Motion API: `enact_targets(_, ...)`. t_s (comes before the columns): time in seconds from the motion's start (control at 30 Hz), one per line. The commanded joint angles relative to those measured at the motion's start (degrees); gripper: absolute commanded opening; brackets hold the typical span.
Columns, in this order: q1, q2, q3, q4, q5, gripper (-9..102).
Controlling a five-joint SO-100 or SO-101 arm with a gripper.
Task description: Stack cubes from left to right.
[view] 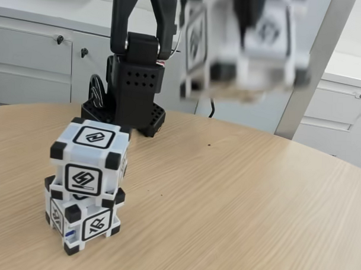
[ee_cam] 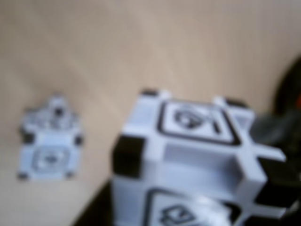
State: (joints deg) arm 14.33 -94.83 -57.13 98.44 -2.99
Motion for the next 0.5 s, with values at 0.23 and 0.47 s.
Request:
enact_targets(0.23, 6.15, -0.88, 2.46, 0.53, -3.25, 18)
enact_targets(0.47, 13.97, -0.09, 2.37, 0.53, -5.89, 18)
